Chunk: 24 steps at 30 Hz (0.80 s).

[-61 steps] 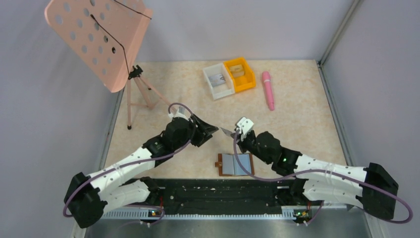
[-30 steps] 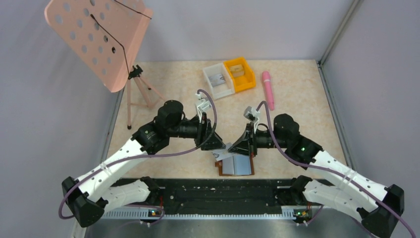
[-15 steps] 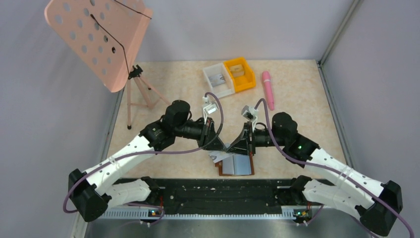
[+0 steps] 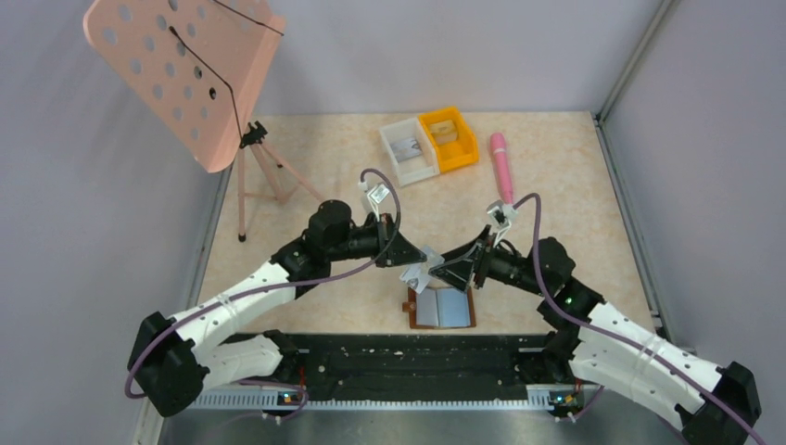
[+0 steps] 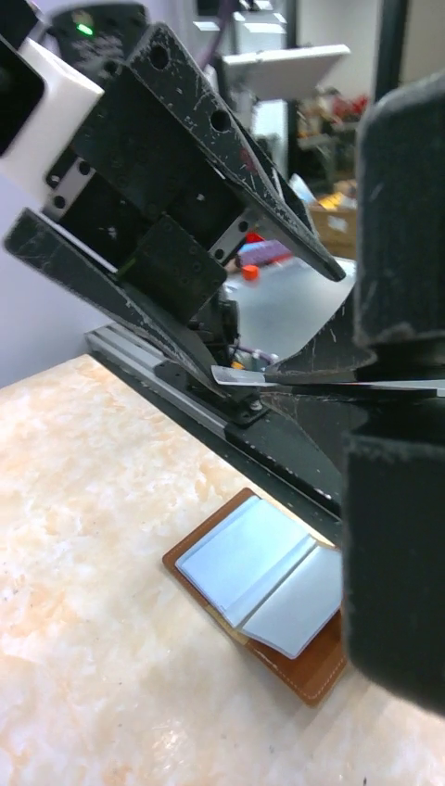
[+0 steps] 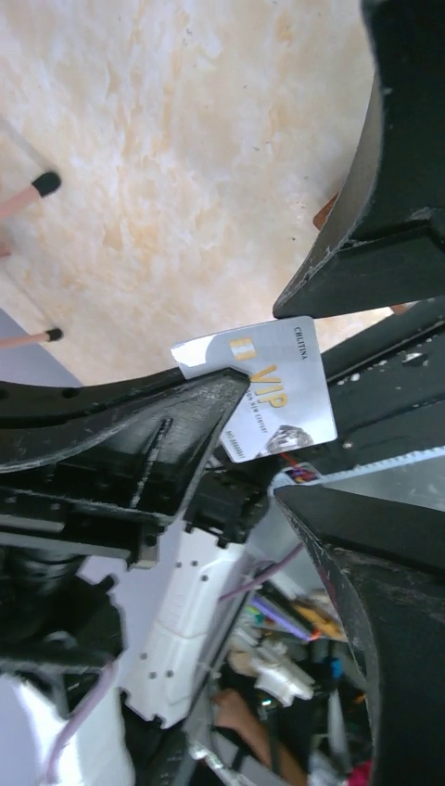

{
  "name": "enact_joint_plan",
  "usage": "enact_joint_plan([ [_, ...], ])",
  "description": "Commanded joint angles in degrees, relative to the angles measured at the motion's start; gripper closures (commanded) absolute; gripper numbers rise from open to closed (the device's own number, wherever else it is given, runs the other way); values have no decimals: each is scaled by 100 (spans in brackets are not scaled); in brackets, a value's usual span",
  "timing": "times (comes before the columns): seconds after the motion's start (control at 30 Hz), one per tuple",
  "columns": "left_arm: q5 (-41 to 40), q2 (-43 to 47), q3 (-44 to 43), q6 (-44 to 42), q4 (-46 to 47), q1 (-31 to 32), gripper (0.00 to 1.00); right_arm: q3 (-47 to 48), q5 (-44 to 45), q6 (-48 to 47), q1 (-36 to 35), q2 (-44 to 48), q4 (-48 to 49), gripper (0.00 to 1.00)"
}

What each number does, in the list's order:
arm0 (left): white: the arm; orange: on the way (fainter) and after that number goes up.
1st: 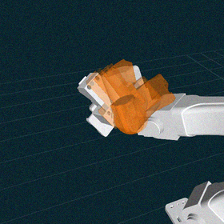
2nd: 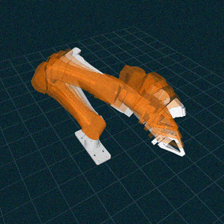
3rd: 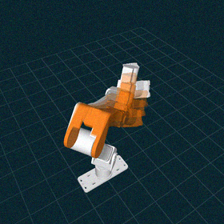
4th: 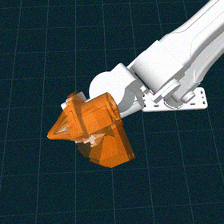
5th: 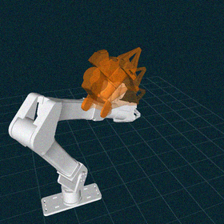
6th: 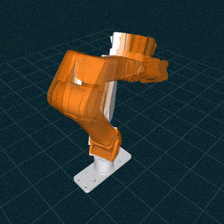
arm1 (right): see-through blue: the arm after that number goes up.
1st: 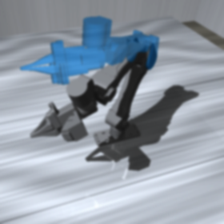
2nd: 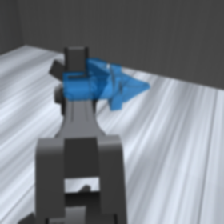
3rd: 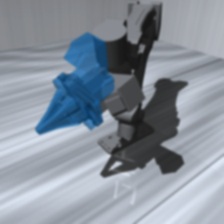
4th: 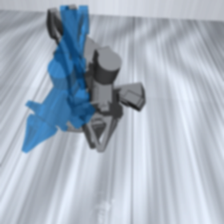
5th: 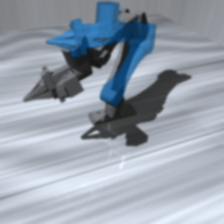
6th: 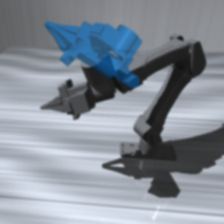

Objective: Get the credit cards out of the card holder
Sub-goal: Place the credit card in the storage box.

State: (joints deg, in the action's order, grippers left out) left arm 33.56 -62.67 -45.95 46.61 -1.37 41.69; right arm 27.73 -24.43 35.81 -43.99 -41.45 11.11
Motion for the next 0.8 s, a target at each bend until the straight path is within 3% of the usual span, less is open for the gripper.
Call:
enact_joint_plan([
  [0.0, -1099, 200, 957, 1876, 2709, -38, 100, -614, 735, 970, 31, 317, 1548, 34],
  [0.17, -1489, -202, 1660, 2913, 4687, -38, 100, -732, 741, 1183, 30, 223, 1670, 34],
  [0.3, -1495, -654, 1705, 3236, 5641, 21, 100, -1002, 964, 1671, 31, 55, 2033, 33],
  [0.6, -1548, -924, 1705, 3233, 6217, 67, 100, -1199, 916, 2051, 31, -316, 2674, 32],
  [0.77, -1779, -945, 1824, 3124, 6443, 89, 100, -1232, 769, 2112, 30, -420, 3157, 47],
])
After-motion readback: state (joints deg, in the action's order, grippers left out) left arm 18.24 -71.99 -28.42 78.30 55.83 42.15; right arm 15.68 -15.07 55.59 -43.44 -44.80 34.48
